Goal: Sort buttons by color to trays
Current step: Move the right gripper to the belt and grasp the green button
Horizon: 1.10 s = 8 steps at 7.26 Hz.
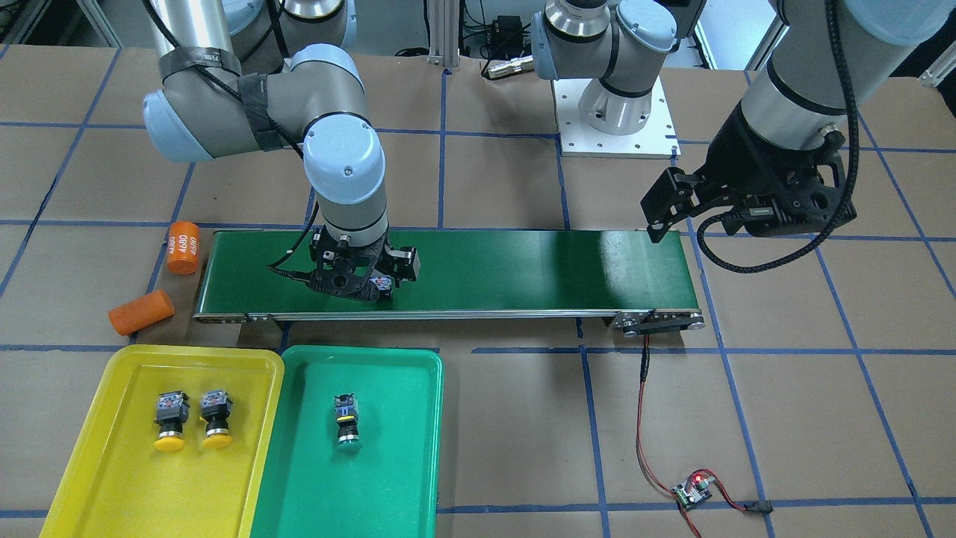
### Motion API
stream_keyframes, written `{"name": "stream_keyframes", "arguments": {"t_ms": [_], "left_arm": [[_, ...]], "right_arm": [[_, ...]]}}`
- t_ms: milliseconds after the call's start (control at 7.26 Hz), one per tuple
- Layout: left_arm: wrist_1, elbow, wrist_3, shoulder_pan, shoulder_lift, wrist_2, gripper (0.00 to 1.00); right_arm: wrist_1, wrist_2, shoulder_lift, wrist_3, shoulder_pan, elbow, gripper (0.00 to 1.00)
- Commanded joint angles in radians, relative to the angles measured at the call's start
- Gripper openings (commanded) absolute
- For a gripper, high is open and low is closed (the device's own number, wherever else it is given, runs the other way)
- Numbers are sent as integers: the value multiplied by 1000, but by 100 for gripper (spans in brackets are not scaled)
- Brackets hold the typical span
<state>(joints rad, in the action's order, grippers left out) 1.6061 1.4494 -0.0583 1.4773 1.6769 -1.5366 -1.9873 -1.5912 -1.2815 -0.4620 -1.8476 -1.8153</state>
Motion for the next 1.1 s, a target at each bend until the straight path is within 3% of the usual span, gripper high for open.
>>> {"name": "stream_keyframes", "arguments": {"t_ms": [0, 138, 275, 689, 964], "left_arm": [[0, 0, 0, 0, 0, 0, 100], [3, 0, 2, 0, -9, -2, 100], [5, 9, 2, 1, 1, -5, 100], [5, -1, 2, 1, -15, 6, 100], [0, 2, -2, 1, 1, 4, 100]], "right_arm": [[2, -10, 40, 8, -1, -9, 88], [-8, -6, 53, -3, 1, -6, 33], [2, -10, 48, 5, 17, -2, 0], [-1, 2, 39, 8, 27, 37, 0], [86, -10, 36, 12, 69, 166, 0]]}}
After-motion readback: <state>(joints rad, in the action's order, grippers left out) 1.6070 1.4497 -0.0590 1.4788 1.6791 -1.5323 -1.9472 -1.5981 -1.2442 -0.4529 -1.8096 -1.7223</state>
